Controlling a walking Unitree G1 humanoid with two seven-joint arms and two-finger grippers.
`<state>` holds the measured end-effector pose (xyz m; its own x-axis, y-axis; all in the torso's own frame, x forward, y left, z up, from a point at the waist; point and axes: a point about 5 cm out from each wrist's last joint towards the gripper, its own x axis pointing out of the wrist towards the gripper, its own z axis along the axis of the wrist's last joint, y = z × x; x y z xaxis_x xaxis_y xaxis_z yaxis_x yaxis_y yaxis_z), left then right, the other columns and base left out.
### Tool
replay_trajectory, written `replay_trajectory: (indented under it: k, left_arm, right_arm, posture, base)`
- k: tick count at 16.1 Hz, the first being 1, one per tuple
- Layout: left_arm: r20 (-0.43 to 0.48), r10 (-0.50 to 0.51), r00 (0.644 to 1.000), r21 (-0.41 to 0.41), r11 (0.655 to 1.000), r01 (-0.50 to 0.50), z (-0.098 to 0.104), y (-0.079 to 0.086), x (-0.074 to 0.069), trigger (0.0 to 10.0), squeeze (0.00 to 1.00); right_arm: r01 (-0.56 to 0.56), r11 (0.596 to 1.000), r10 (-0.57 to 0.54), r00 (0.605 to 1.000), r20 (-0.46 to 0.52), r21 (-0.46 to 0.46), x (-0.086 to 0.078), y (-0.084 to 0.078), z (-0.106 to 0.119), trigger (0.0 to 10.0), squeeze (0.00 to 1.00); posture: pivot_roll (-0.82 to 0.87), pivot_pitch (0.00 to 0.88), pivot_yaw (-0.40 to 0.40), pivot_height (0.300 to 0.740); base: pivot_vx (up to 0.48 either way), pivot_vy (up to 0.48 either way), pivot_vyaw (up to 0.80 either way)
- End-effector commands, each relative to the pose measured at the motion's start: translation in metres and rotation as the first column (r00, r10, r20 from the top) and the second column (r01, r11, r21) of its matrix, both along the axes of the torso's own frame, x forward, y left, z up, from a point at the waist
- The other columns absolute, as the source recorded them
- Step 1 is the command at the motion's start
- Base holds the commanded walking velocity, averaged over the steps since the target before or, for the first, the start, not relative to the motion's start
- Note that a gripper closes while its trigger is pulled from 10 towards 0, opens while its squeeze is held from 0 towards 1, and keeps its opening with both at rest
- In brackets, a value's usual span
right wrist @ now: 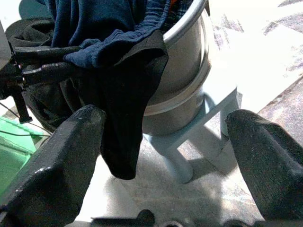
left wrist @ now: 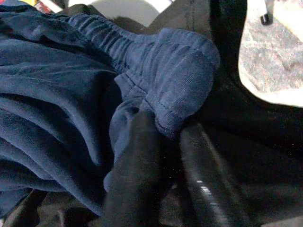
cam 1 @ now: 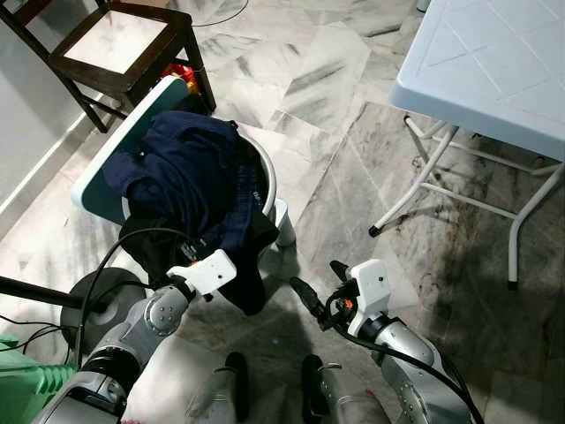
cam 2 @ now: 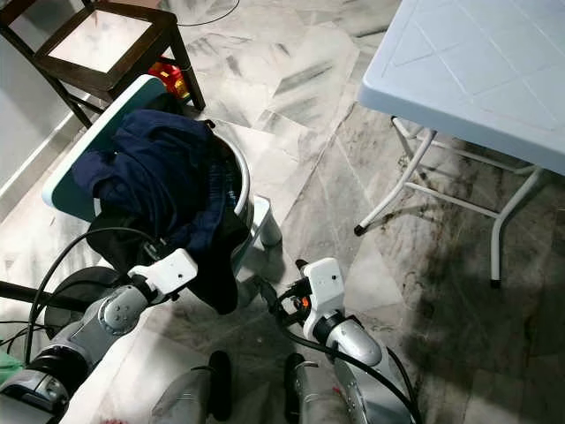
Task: Hang hanger
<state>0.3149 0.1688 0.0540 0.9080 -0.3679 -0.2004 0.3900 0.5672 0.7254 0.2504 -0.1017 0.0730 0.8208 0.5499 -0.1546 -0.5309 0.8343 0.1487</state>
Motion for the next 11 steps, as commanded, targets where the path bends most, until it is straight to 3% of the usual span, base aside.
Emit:
replay_trajectory:
  k: [1,3,4,5,6,7,8,10,11]
  left_arm:
    - [-0.035,0.013,0.999,-0.015,1.000,-0.014,-0.006,0.004,-0.004,0.0,0.00]
    - [-0.020,0.060,0.998,-0.100,0.993,-0.062,-0.001,0.004,-0.001,0.0,0.00]
    - [-0.040,0.142,0.989,-0.251,0.957,-0.147,0.003,0.006,0.001,0.0,0.00]
    - [-0.093,0.214,0.972,-0.374,0.898,-0.233,0.002,0.009,0.002,0.0,0.00]
    - [-0.210,0.302,0.930,-0.574,0.732,-0.367,-0.001,0.012,0.001,0.0,0.00]
    - [-0.246,0.311,0.918,-0.646,0.654,-0.394,-0.002,0.012,0.001,0.0,0.00]
    - [-0.288,0.310,0.906,-0.723,0.550,-0.418,-0.003,0.012,-0.003,0.0,0.00]
    - [-0.342,0.282,0.896,-0.755,0.486,-0.441,-0.013,0.007,-0.013,0.0,0.00]
    - [-0.359,0.252,0.898,-0.752,0.492,-0.439,-0.018,0.002,-0.018,0.0,0.00]
  right_arm:
    - [-0.008,1.000,0.008,1.000,-0.020,0.000,-0.004,0.001,-0.005,10.0,0.00]
    - [-0.010,1.000,0.010,1.000,-0.019,-0.001,-0.004,0.002,-0.005,10.0,0.00]
    - [-0.010,1.000,0.010,1.000,-0.019,-0.001,-0.004,0.002,-0.005,10.0,0.00]
    - [-0.011,1.000,0.011,1.000,-0.018,-0.002,-0.004,0.002,-0.005,10.0,0.00]
    - [-0.011,1.000,0.011,1.000,-0.017,-0.002,-0.003,0.002,-0.005,10.0,0.00]
    - [-0.011,1.000,0.011,1.000,-0.017,-0.001,-0.003,0.002,-0.005,10.0,0.00]
    - [-0.011,1.000,0.011,1.000,-0.017,-0.002,-0.003,0.002,-0.005,10.0,0.00]
    - [-0.014,1.000,0.014,1.000,-0.018,-0.004,-0.004,0.001,-0.005,10.0,0.00]
    - [-0.016,1.000,0.016,1.000,-0.017,-0.008,-0.004,0.001,-0.005,10.0,0.00]
  posture:
    - [-0.05,0.323,0.034,0.740]
    - [-0.05,0.322,0.033,0.740]
    - [-0.05,0.322,0.033,0.740]
    - [-0.05,0.320,0.035,0.740]
    - [-0.05,0.320,0.035,0.740]
    - [-0.05,0.320,0.034,0.740]
    - [-0.05,0.321,0.032,0.740]
    - [-0.04,0.324,0.027,0.740]
    - [-0.04,0.325,0.026,0.740]
  base:
    - [0.000,0.000,0.00]
    - [0.000,0.000,0.00]
    - [0.000,0.000,0.00]
    - [0.000,0.000,0.00]
    - [0.000,0.000,0.00]
    - [0.000,0.000,0.00]
    - [0.000,0.000,0.00]
    - [0.000,0.000,0.00]
    - [0.000,0.000,0.00]
